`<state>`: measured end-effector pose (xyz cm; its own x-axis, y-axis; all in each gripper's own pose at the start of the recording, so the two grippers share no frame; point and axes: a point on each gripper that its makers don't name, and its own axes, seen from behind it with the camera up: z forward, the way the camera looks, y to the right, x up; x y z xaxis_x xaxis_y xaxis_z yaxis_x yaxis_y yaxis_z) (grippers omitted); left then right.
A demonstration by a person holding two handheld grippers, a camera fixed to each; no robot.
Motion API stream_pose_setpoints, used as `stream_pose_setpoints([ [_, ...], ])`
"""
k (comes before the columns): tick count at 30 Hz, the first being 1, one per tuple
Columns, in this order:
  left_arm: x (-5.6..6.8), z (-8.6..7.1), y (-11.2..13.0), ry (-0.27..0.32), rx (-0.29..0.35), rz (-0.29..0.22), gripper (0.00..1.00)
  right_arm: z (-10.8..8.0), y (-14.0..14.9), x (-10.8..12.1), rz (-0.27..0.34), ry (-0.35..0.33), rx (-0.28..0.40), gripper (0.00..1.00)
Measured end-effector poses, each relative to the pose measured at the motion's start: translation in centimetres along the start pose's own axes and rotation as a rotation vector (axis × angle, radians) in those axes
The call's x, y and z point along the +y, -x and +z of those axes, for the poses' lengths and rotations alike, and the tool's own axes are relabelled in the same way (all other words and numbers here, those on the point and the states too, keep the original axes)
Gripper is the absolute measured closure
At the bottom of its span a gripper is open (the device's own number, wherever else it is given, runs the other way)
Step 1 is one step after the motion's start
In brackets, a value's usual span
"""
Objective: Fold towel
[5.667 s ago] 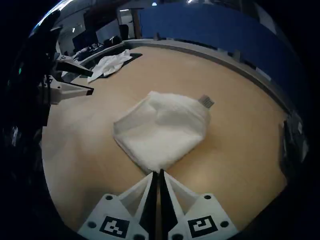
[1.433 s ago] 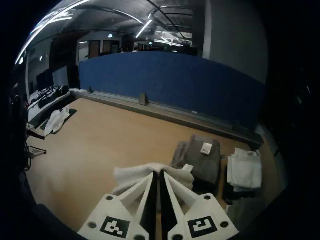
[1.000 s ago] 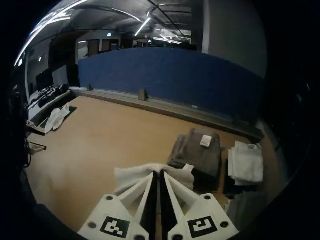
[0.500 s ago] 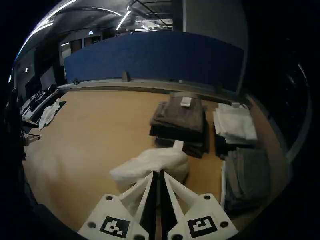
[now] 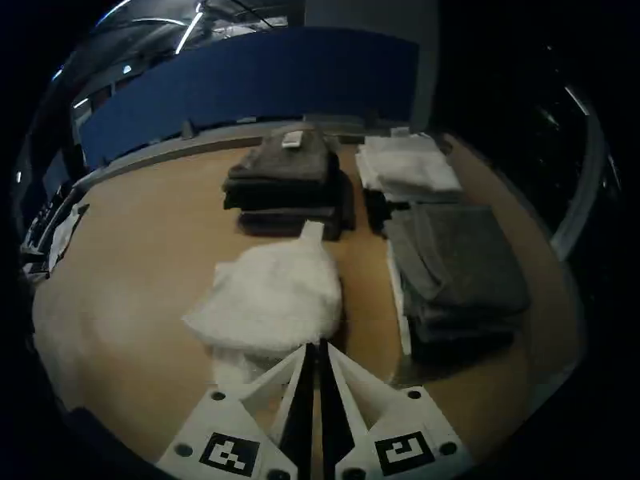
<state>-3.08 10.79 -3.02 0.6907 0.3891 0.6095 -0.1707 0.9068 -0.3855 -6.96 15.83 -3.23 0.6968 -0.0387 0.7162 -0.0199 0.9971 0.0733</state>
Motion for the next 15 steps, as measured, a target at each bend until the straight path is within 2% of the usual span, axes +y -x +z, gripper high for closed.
stream_pose_setpoints([
  [5, 0.0, -0.1, 0.0, -0.001, 0.001, 0.004, 0.04, 0.5, 2.7, 1.4, 0.030, 0.034, -0.056, 0.96],
  [15, 0.0, -0.2, 0.0, -0.003, 0.000, 0.009, 0.04, 1.9, 5.6, 1.2, 0.008, 0.041, -0.135, 0.95],
])
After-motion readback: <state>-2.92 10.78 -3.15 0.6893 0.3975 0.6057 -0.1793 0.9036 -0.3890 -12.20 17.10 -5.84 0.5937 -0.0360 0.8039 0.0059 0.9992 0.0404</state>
